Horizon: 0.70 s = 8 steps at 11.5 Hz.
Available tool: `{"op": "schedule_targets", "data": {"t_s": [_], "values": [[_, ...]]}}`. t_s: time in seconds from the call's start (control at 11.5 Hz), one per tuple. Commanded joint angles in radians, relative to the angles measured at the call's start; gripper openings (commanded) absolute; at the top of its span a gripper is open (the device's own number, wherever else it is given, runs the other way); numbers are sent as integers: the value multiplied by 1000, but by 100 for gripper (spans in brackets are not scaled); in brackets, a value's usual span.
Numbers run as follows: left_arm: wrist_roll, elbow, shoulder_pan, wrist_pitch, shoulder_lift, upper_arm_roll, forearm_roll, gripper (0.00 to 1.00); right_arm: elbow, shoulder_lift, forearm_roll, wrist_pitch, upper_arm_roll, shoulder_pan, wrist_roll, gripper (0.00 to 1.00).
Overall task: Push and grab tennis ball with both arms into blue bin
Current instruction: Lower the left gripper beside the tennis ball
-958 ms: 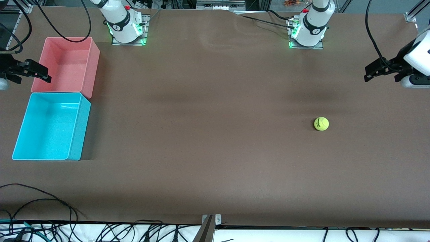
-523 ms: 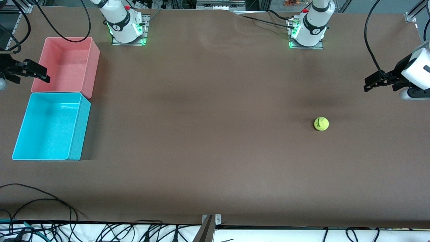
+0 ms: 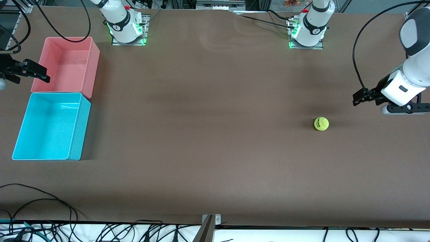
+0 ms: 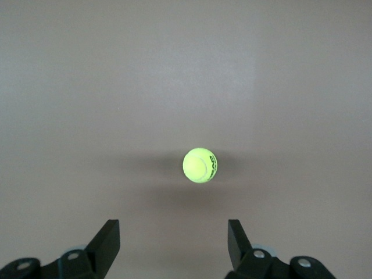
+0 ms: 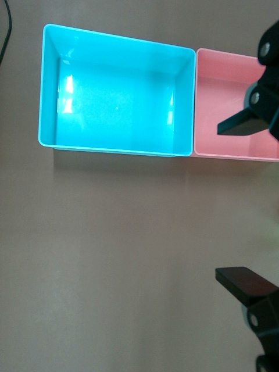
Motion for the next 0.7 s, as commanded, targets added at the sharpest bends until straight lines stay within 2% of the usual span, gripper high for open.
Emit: {"op": "schedule_targets", "data": {"t_s": [0.0, 0.09, 0.26, 0.61], "values": [[25, -148, 1, 155, -20, 8, -6, 27, 24, 5, 16, -10, -1, -4, 6, 100], [23, -156, 0, 156, -18, 8, -6, 0, 24, 3, 16, -14, -9, -6, 6, 100], [35, -179, -2, 156, -15, 8, -4, 0, 24, 3, 21, -13, -36, -6, 8, 100], [371, -191, 1, 159, 14, 9, -7, 0, 24, -1, 21, -16, -58, -4, 6, 100]]}}
